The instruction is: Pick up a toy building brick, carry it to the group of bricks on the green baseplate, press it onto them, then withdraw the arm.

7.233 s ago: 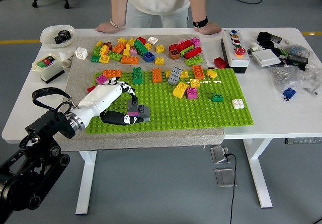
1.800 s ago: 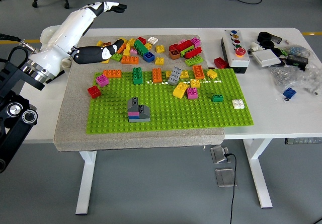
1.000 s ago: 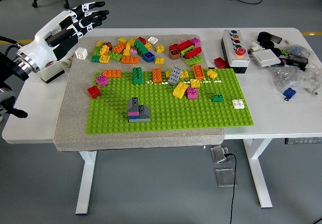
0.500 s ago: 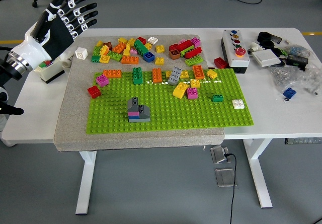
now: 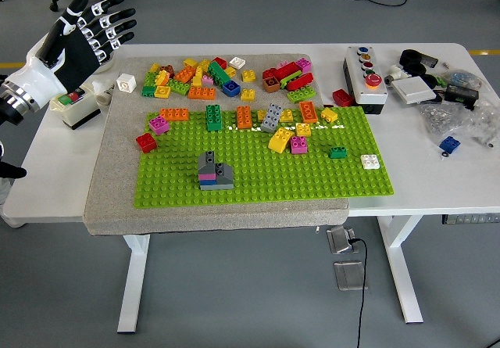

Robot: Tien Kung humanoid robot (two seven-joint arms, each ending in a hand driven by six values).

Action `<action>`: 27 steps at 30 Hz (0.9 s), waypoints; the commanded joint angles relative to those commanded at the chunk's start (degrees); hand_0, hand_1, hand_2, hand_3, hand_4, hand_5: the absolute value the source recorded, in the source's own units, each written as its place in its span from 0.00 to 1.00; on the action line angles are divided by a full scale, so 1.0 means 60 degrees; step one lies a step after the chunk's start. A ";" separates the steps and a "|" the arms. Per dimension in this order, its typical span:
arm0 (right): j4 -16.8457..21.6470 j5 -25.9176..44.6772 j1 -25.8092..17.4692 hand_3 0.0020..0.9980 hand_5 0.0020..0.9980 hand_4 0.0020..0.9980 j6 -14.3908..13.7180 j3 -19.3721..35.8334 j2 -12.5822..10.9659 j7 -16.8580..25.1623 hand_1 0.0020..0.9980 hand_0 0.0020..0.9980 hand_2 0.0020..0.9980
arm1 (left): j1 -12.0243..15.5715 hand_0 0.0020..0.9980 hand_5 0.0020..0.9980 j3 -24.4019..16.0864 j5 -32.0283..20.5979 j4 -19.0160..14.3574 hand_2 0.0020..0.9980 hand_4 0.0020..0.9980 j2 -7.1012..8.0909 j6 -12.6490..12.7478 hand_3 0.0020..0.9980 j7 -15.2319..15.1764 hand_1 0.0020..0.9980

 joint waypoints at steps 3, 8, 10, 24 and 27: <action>0.0000 0.0035 0.0015 0.56 0.51 0.80 -0.0006 -0.0005 0.0003 0.0004 0.64 0.74 0.69 | -0.0021 1.00 0.75 -0.0032 0.0054 0.0217 0.89 1.00 -0.0004 0.0029 0.91 -0.0031 0.95; 0.0000 0.0071 0.0019 0.56 0.51 0.80 -0.0011 0.0005 0.0005 0.0006 0.64 0.74 0.69 | -0.0050 1.00 0.75 -0.0093 0.0082 0.0466 0.89 1.00 0.0010 0.0036 0.91 -0.0082 0.95; 0.0000 0.0081 0.0017 0.56 0.51 0.80 -0.0010 0.0008 0.0009 0.0007 0.64 0.74 0.69 | -0.0049 1.00 0.75 -0.0124 0.0104 0.0513 0.88 1.00 0.0023 0.0040 0.91 -0.0087 0.95; 0.0000 0.0119 0.0022 0.56 0.51 0.80 -0.0021 0.0037 -0.0023 0.0008 0.64 0.74 0.69 | -0.0097 1.00 0.75 -0.0262 0.0277 0.0651 0.88 1.00 0.0043 0.0071 0.91 -0.0121 0.94; 0.0000 0.0133 0.0023 0.56 0.51 0.80 -0.0022 0.0037 -0.0015 0.0010 0.64 0.74 0.69 | -0.0089 1.00 0.75 -0.0277 0.0289 0.0635 0.88 1.00 0.0041 0.0076 0.91 -0.0110 0.94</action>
